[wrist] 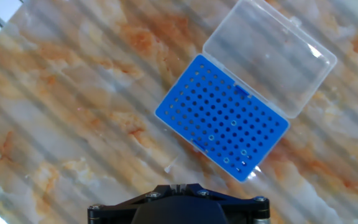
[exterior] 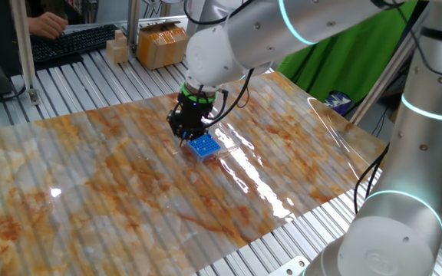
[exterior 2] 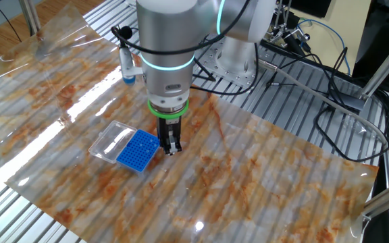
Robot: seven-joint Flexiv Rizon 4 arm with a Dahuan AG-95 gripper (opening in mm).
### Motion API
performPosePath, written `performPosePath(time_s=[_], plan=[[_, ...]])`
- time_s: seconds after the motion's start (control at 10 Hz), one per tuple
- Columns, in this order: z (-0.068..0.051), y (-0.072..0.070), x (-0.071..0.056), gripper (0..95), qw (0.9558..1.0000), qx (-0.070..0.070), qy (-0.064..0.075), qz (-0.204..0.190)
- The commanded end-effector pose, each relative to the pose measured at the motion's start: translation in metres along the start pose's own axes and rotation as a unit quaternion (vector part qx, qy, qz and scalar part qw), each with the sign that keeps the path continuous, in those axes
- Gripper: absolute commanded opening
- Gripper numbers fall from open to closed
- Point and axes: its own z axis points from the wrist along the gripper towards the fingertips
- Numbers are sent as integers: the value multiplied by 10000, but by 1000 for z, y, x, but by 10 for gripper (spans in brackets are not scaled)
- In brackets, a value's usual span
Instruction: Insert a small pipette tip into the holder for small pipette tips
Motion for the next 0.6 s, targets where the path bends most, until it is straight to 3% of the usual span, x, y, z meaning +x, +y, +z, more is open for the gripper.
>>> performPosePath(time_s=[0.1,0.6], plan=[[3,-1,0,0,10000,13,-18,23],[16,-1,-2,0,10000,39,-47,64]])
